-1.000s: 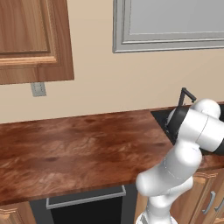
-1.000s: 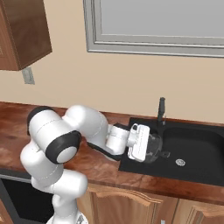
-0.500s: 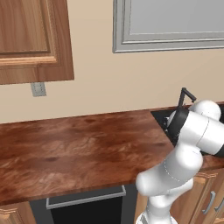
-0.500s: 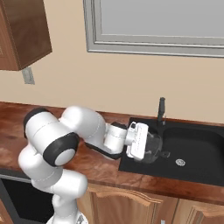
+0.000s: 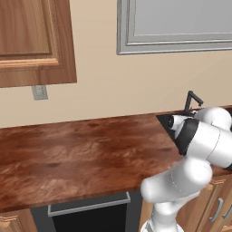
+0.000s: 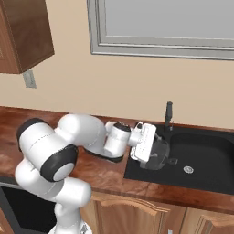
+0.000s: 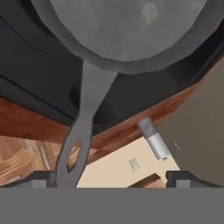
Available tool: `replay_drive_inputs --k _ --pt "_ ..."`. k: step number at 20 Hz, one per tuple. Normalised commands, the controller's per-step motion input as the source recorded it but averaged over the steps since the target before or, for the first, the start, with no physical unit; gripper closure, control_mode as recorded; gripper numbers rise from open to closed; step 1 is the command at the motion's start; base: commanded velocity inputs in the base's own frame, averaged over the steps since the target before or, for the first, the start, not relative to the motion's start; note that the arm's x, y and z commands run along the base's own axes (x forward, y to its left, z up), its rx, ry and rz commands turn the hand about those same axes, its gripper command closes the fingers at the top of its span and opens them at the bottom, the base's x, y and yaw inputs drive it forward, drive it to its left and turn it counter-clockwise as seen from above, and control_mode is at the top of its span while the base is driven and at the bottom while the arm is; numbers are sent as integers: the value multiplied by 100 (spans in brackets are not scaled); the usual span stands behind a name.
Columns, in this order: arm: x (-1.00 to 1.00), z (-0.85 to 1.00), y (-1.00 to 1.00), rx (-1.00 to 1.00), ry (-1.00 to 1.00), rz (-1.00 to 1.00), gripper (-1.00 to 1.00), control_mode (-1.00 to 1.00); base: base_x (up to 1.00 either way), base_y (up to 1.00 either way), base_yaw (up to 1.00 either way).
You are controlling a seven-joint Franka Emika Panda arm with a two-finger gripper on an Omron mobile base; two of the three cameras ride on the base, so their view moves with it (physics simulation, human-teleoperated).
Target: Place the pan in the left basin and the glass cup in the right basin of the sink.
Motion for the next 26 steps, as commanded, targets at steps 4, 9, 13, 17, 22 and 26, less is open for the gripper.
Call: replay_drive_inputs --k 4,9,13,17,22,26 --pt "-12 37 9 5 0 -9 -100 -100 0 0 0" --pt "-15 33 17 10 -2 -9 -100 -100 0 0 0" --pt "-23 27 17 16 -6 -9 -100 -100 0 0 0" --pt "-29 18 18 20 -17 -10 -100 -100 0 0 0" --pt "-28 19 18 22 -22 -13 -100 -100 0 0 0" --pt "-24 23 22 22 -20 -15 -100 -100 0 0 0"
